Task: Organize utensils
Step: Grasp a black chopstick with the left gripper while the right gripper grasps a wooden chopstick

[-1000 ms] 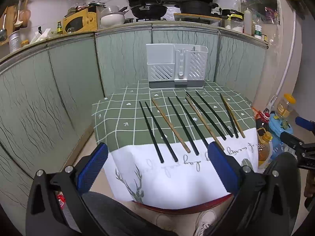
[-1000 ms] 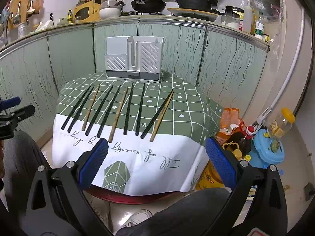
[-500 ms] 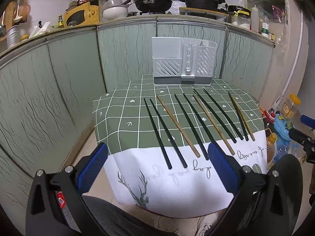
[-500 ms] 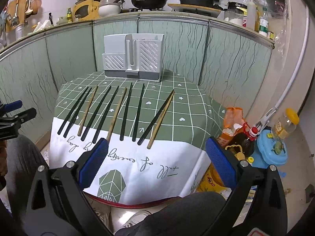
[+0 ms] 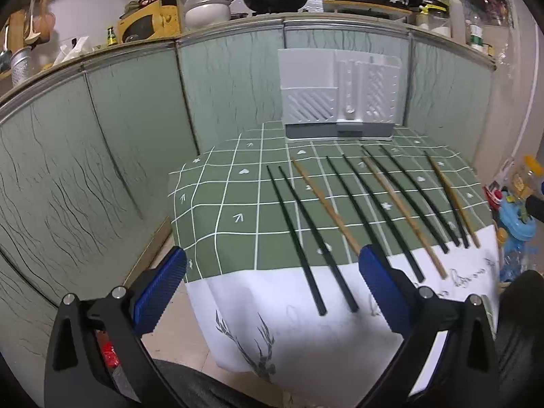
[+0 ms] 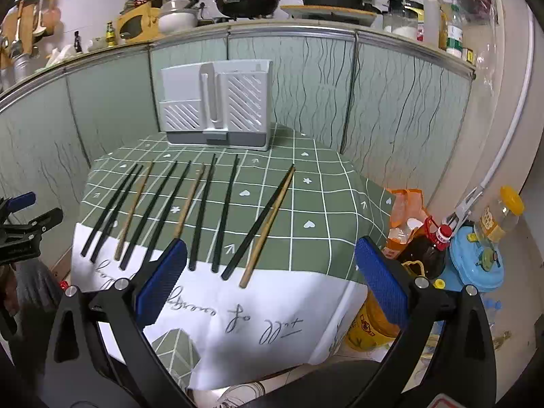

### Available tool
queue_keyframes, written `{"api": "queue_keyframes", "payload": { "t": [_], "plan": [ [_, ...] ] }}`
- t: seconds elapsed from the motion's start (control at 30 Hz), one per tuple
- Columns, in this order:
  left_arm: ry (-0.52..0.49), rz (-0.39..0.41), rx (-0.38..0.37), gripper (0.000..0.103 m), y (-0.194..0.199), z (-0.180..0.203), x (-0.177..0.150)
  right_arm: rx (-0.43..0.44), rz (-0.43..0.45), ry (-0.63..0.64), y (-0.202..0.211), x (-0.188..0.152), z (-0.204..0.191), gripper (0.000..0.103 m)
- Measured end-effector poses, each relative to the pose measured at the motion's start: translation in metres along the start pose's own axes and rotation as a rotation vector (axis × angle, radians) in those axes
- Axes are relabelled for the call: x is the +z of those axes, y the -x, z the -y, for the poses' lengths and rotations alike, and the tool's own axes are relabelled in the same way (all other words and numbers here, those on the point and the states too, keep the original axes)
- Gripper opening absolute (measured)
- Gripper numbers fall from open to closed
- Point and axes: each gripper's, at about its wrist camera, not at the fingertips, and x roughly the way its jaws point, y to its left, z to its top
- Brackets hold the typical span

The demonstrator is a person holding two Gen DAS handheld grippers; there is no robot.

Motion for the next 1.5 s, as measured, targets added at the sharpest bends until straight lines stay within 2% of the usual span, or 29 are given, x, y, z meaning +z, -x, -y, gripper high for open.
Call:
{"api": "queue_keyframes", "payload": {
  "t": [0.1, 0.17, 0.3, 0.53, 0.63, 0.77, 0.9, 1.03, 1.1, 1.17, 1.23, 1.3, 1.33, 1.5],
  "plan": [
    [0.017, -0.043, -0.004, 0.096, -0.018, -0.002, -0.005, -0.009, -0.023, -0.007, -0.016, -0.001, 0.005, 0.095],
    [0.031, -0.069, -0.003, 0.086, -0.03, -0.004, -0.01, -0.014, -0.039, -0.013, -0.025, -0.003, 0.007, 0.095],
    [0.039, -0.111, -0.01, 0.08, -0.047, -0.003, -0.017, -0.028, -0.069, -0.014, -0.041, -0.011, 0.01, 0.095],
    [-0.001, -0.125, -0.015, 0.062, -0.06, 0.012, -0.023, -0.065, -0.099, 0.001, -0.065, -0.015, 0.01, 0.095],
    [-0.006, -0.122, -0.001, 0.051, -0.063, 0.016, -0.027, -0.066, -0.113, 0.005, -0.075, -0.013, 0.009, 0.084],
    [-0.024, -0.101, 0.025, 0.047, -0.064, 0.02, -0.029, -0.023, -0.16, 0.02, -0.088, -0.014, 0.003, 0.071],
    [-0.042, -0.09, 0.044, 0.044, -0.066, 0.022, -0.031, -0.024, -0.202, 0.039, -0.103, -0.019, -0.005, 0.05],
    [-0.061, -0.084, 0.063, 0.043, -0.067, 0.025, -0.032, -0.023, -0.209, 0.02, -0.11, -0.023, -0.007, 0.041],
    [-0.056, -0.08, 0.063, 0.039, -0.068, 0.025, -0.031, -0.034, -0.196, 0.031, -0.111, -0.023, -0.011, 0.036],
    [-0.049, -0.082, 0.043, 0.01, -0.068, 0.024, -0.031, -0.048, -0.185, 0.029, -0.112, -0.023, -0.014, 0.034],
    [-0.035, -0.078, 0.042, 0.008, -0.069, 0.023, -0.031, -0.05, -0.181, 0.011, -0.111, -0.024, -0.016, 0.03],
    [-0.029, -0.074, 0.039, 0.008, -0.07, 0.022, -0.031, -0.047, -0.179, -0.008, -0.111, -0.025, -0.016, 0.014],
    [-0.026, -0.071, 0.038, 0.007, -0.07, 0.022, -0.032, -0.051, -0.179, -0.026, -0.111, -0.026, -0.015, 0.01],
    [0.022, -0.069, 0.008, 0.006, -0.071, 0.014, -0.029, -0.045, -0.169, -0.092, -0.108, -0.025, -0.003, 0.006]
  ]
}}
